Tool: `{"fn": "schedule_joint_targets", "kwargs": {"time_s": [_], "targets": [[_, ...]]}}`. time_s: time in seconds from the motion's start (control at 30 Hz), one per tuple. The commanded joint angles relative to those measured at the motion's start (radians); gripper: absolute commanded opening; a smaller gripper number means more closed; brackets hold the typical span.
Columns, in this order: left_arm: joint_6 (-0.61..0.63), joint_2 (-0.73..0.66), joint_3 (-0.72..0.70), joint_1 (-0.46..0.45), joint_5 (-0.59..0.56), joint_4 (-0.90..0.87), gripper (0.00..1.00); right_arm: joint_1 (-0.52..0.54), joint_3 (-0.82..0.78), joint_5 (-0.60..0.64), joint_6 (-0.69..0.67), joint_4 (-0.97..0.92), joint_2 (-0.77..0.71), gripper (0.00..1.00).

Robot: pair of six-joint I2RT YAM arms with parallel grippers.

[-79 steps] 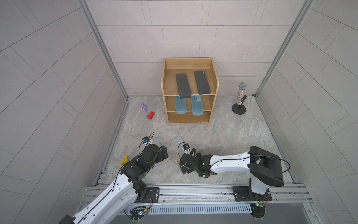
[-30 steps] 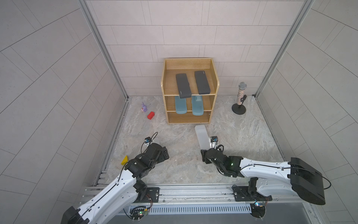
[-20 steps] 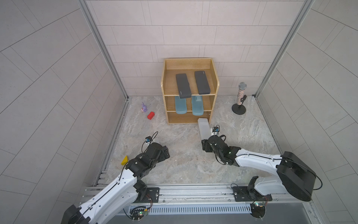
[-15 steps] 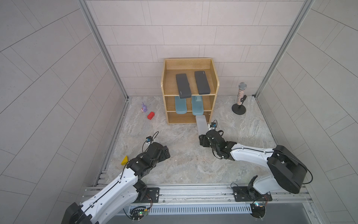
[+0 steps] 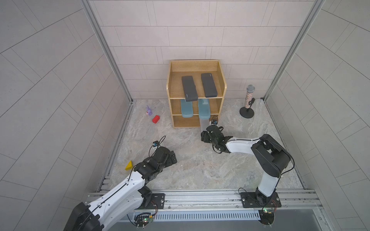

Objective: Place the pencil cases on the shelf according to color
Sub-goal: Place the pencil case on the shelf.

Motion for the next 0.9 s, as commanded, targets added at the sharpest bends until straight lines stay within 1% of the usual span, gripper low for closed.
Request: {"fn": "schedule_joint_targets", "kwargs": {"time_s": [0.0, 0.1, 0.23, 0.4, 0.6, 0.7, 0.87], "targets": [[0.025, 0.011, -0.002, 0.007, -0.004, 0.025, 1.00, -0.020, 0.038, 0.035, -0.003, -0.001, 0.024, 0.43], [0.038, 0.027, 0.006, 0.013, -0.003, 0.031, 1.00, -0.035, 0.068, 0.034, -0.005, -0.014, 0.053, 0.45], [0.049, 0.045, 0.004, 0.023, 0.003, 0.054, 1.00, -0.046, 0.110, 0.019, -0.014, -0.026, 0.091, 0.51], [0.055, 0.039, -0.011, 0.042, 0.028, 0.079, 1.00, -0.056, 0.157, 0.012, -0.021, -0.055, 0.127, 0.75], [0.071, 0.021, -0.035, 0.052, 0.039, 0.092, 1.00, -0.061, 0.168, 0.017, -0.030, -0.089, 0.115, 0.90], [0.057, -0.014, -0.052, 0.056, 0.044, 0.090, 1.00, -0.060, 0.145, 0.004, -0.038, -0.072, 0.086, 0.95], [0.049, -0.073, -0.051, 0.057, 0.039, 0.054, 1.00, -0.059, 0.109, -0.023, -0.047, -0.060, 0.031, 0.98]]}}
